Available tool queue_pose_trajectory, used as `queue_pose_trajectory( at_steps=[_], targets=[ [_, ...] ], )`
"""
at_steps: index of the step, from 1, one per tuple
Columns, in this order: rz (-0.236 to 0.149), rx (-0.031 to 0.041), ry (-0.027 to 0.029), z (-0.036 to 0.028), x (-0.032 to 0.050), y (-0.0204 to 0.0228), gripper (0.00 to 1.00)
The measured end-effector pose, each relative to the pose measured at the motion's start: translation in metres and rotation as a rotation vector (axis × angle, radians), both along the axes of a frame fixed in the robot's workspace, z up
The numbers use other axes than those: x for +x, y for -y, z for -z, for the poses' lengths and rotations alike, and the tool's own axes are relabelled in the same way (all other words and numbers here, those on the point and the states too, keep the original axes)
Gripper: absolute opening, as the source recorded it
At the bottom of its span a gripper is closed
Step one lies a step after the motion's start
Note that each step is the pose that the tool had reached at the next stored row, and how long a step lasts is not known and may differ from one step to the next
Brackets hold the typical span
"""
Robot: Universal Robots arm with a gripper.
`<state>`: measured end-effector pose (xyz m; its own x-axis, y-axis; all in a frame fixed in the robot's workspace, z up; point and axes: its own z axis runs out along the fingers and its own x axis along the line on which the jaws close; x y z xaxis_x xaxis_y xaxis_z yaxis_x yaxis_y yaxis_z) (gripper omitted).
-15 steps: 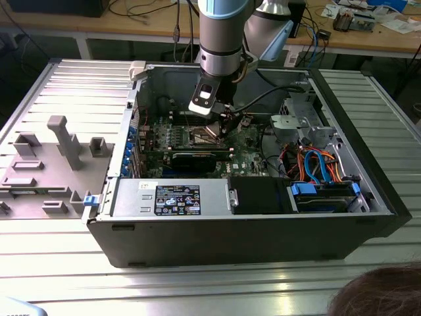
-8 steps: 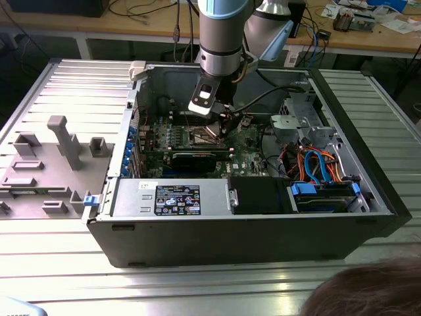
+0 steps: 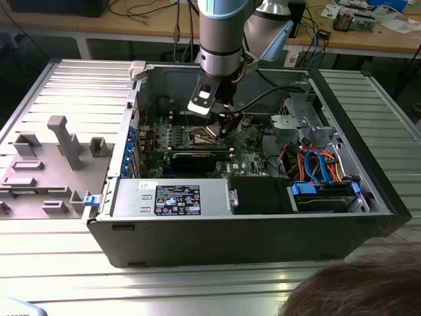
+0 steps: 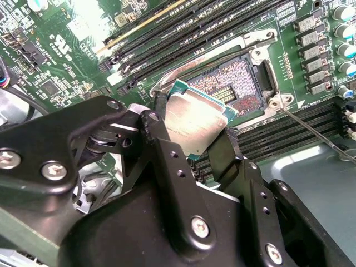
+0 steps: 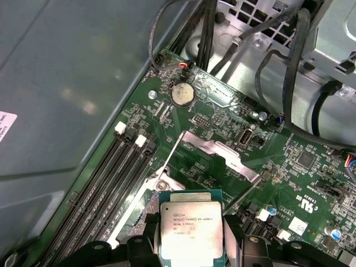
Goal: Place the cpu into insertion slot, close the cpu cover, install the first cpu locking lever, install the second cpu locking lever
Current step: 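Place the cpu into insertion slot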
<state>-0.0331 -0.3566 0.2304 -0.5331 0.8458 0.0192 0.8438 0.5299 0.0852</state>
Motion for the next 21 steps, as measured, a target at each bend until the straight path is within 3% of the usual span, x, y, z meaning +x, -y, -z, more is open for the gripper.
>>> queue_pose_trajectory(
  at_steps=[21],
  targets=[
    [0.033,-0.0001,-0.0001,0.0001,0.0000,0.0000,0.55]
  ],
)
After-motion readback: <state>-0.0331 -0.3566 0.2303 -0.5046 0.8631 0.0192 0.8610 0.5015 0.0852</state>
